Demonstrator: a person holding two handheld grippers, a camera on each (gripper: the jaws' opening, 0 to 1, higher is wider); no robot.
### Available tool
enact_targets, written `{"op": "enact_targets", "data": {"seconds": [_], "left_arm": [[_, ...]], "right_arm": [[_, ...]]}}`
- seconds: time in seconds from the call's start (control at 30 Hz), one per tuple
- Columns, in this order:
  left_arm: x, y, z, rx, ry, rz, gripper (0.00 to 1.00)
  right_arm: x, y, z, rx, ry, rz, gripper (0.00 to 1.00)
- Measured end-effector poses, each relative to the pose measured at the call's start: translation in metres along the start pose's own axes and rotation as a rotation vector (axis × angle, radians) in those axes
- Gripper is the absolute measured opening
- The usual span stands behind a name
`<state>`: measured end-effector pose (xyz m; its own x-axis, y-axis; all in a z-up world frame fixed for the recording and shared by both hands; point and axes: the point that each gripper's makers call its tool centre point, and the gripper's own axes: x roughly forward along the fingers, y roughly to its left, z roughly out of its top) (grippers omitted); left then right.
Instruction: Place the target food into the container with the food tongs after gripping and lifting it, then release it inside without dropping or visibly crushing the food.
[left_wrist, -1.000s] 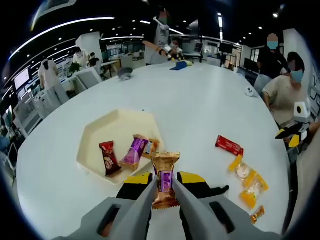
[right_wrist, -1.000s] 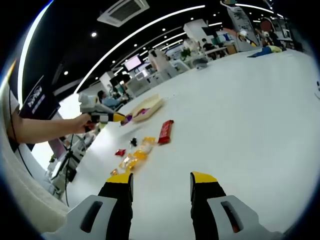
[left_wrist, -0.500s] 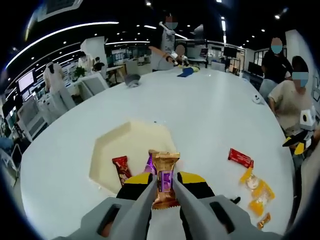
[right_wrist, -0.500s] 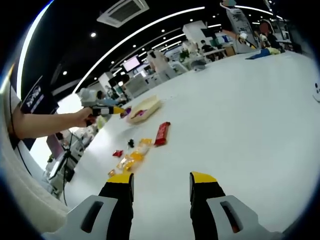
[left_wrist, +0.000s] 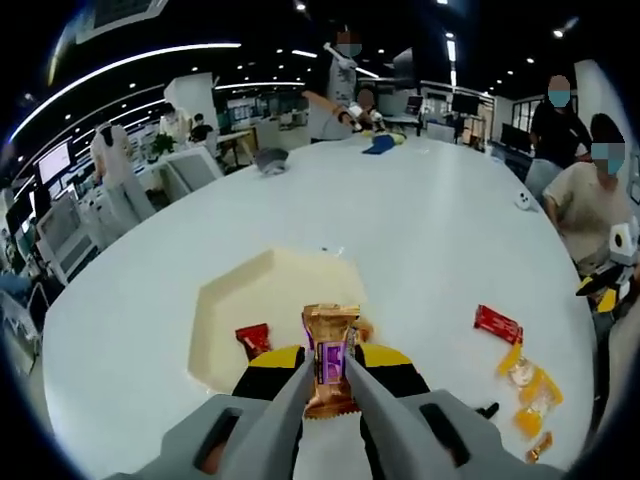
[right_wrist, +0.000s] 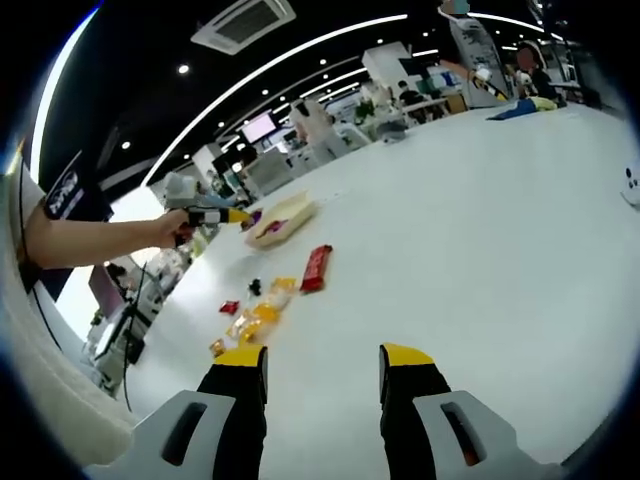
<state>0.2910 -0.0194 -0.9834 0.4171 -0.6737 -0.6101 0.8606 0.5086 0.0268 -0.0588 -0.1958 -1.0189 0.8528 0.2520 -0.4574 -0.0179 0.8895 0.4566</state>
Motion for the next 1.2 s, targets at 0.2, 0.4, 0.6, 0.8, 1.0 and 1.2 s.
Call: {"op": "enact_targets", "data": {"seconds": [0.2, 0.4, 0.6, 0.8, 1.0, 1.2], "left_arm": [[0.007, 0.007, 0.001, 0.001, 0.006, 0.003, 0.18], [0.018, 0.017, 0.001, -0.009, 0.014, 0.004, 0.18], [0.030, 0.024, 0.003, -0.011, 0.022, 0.004, 0.18], [0.046, 0.023, -0.002, -0.010, 0.038, -0.005, 0.18], [0.055, 0.030, -0.004, -0.015, 0.045, -0.001, 0.18], [0.060, 0.038, -0.007, -0.034, 0.054, 0.014, 0.18]], "right_arm": [[-0.003, -0.005, -0.001, -0.002, 0.008, -0.010, 0.45], [-0.004, -0.010, -0.003, 0.009, 0.025, -0.019, 0.45], [-0.004, -0.013, -0.003, -0.001, 0.030, -0.029, 0.45], [-0.005, -0.019, -0.003, 0.028, 0.025, -0.054, 0.45], [-0.004, -0.021, -0.006, 0.030, 0.037, -0.060, 0.45], [-0.004, -0.026, -0.008, 0.046, 0.041, -0.072, 0.45]]}}
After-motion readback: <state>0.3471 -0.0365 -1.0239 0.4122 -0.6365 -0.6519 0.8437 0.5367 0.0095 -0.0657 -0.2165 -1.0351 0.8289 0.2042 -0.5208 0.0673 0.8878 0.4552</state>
